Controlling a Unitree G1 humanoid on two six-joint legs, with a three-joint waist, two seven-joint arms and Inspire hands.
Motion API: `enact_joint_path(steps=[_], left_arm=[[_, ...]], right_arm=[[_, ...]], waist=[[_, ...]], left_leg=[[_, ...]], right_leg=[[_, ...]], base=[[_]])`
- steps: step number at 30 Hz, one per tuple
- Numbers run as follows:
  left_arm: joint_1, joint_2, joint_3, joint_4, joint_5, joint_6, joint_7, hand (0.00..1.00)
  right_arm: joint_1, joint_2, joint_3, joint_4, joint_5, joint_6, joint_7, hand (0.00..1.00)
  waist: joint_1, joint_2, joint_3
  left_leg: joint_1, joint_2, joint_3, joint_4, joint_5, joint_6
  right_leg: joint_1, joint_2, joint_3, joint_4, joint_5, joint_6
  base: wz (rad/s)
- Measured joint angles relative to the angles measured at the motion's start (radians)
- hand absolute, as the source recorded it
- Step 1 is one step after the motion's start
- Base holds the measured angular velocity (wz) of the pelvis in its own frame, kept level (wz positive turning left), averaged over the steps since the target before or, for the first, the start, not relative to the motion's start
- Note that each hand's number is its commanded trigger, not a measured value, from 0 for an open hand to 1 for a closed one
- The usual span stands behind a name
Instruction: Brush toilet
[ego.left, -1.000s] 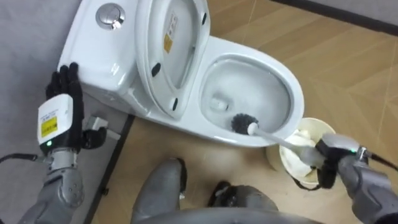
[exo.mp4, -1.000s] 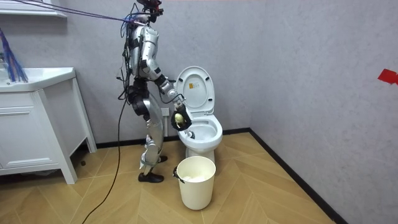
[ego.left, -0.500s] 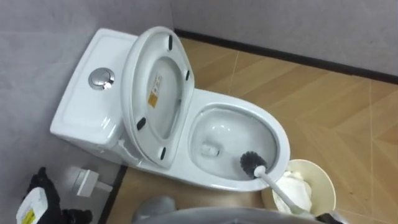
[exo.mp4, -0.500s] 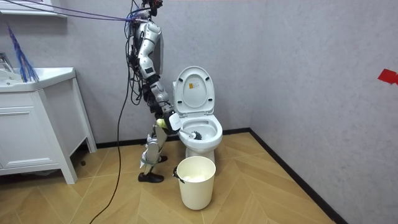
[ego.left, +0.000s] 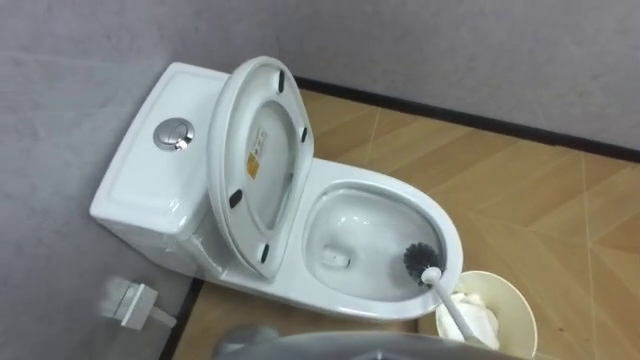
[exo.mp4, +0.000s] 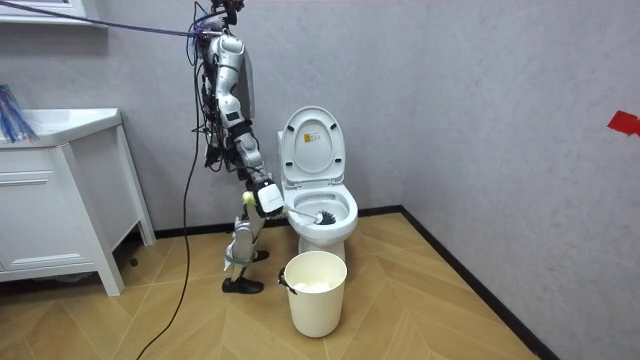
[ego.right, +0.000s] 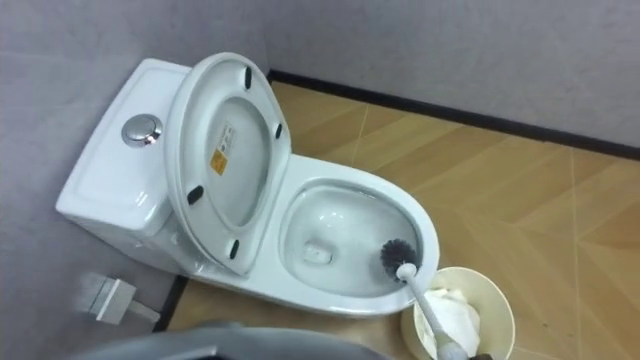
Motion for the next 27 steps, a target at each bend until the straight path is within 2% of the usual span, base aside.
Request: enact_joint_path(steps=[2, 3, 4, 6, 9, 11, 13, 15, 17, 21, 25, 27], left_arm=[[-0.005, 0.0, 0.004, 0.024, -0.035, 0.01, -0.003, 0.0], [-0.02, 0.0, 0.005, 0.035, -0.033, 0.021, -0.01, 0.0], [-0.036, 0.001, 0.006, 0.046, -0.032, 0.027, -0.02, 0.0], [-0.065, 0.002, 0.006, 0.073, -0.028, 0.029, -0.032, 0.0], [-0.102, 0.002, 0.005, 0.073, -0.01, 0.026, -0.049, 0.0], [-0.111, 0.003, 0.002, 0.068, -0.008, 0.025, -0.062, 0.0], [-0.137, 0.003, -0.004, 0.069, -0.009, 0.024, -0.069, 0.0], [-0.156, 0.001, -0.006, 0.067, -0.002, 0.018, -0.071, 0.0], [-0.179, 0.001, -0.025, 0.066, 0.023, 0.011, -0.071, 0.0], [-0.204, 0.001, -0.026, 0.068, 0.096, -0.015, -0.08, 0.0], [-0.206, 0.001, -0.026, 0.069, 0.149, -0.02, -0.092, 0.0], [-0.208, 0.001, -0.025, 0.069, 0.221, -0.019, -0.111, 0.0]], right_arm=[[0.004, 0.015, -0.019, 0.002, 0.036, -0.011, -0.001, 1.0], [-0.001, 0.025, -0.039, 0.013, 0.038, -0.021, -0.003, 1.0], [-0.004, 0.029, -0.043, 0.014, 0.038, -0.032, -0.008, 1.0], [-0.005, 0.034, -0.043, 0.014, 0.036, -0.042, -0.022, 1.0], [-0.005, 0.044, -0.043, 0.014, 0.033, -0.067, -0.038, 1.0], [-0.008, 0.051, -0.043, 0.011, 0.024, -0.081, -0.049, 1.0], [-0.007, 0.067, -0.043, 0.011, 0.001, -0.097, -0.077, 1.0], [-0.007, 0.08, -0.043, -0.016, -0.04, -0.098, -0.097, 1.0], [-0.009, 0.082, -0.046, -0.054, -0.067, -0.106, -0.13, 1.0], [-0.018, 0.086, -0.149, -0.115, -0.069, -0.149, -0.253, 1.0], [-0.02, 0.084, -0.205, -0.146, -0.059, -0.173, -0.324, 1.0], [-0.013, 0.083, -0.231, -0.143, -0.057, -0.173, -0.346, 1.0]], waist=[[-0.015, 0.004, 0.0005], [-0.026, 0.011, -0.0021], [-0.035, 0.021, -0.0012], [-0.053, 0.036, -0.0013], [-0.084, 0.046, -0.0015], [-0.111, 0.046, -0.0019], [-0.119, 0.045, -0.0024], [-0.13, 0.046, -0.0029], [-0.132, 0.048, -0.0032], [-0.144, 0.055, -0.0052], [-0.161, 0.05, -0.004], [-0.16, 0.047, -0.0035]], left_leg=[[0.012, -0.001, 0.009, -0.003, -0.002, 0.004], [0.02, 0.003, 0.026, -0.002, -0.004, 0.007], [0.027, 0.004, 0.033, -0.007, -0.005, 0.008], [0.04, 0.005, 0.051, -0.022, -0.005, 0.008], [0.071, 0.002, 0.078, -0.05, 0.0, 0.008], [0.079, 0.001, 0.089, -0.054, 0.001, 0.008], [0.085, 0.001, 0.109, -0.056, 0.001, 0.008], [0.085, -0.001, 0.112, -0.056, 0.001, 0.008], [0.082, -0.001, 0.125, -0.056, 0.001, 0.008], [0.098, -0.004, 0.137, -0.072, 0.001, 0.008], [0.106, -0.003, 0.139, -0.092, 0.001, 0.008], [0.112, -0.001, 0.157, -0.092, 0.001, 0.008]], right_leg=[[0.009, -0.002, 0.006, -0.002, 0.003, 0.003], [0.011, 0.0, 0.022, -0.002, 0.004, 0.004], [0.011, 0.001, 0.034, -0.002, 0.007, 0.004], [0.011, 0.0, 0.048, 0.001, 0.008, 0.005], [0.016, -0.001, 0.077, 0.002, 0.008, 0.005], [0.014, 0.0, 0.093, 0.002, 0.009, 0.005], [0.009, 0.001, 0.119, 0.0, 0.011, 0.005], [0.003, 0.0, 0.128, 0.001, 0.011, 0.006], [-0.008, 0.003, 0.141, 0.004, 0.014, 0.008], [-0.013, 0.004, 0.177, 0.001, 0.019, 0.013], [-0.023, 0.01, 0.195, 0.0, 0.021, 0.013], [-0.023, 0.014, 0.213, -0.001, 0.023, 0.012]], base=[[-0.15], [-0.27], [-0.28], [-0.26], [-0.28], [-0.28], [-0.33], [-0.18], [-0.23], [-0.23], [-0.16], [-0.2]])
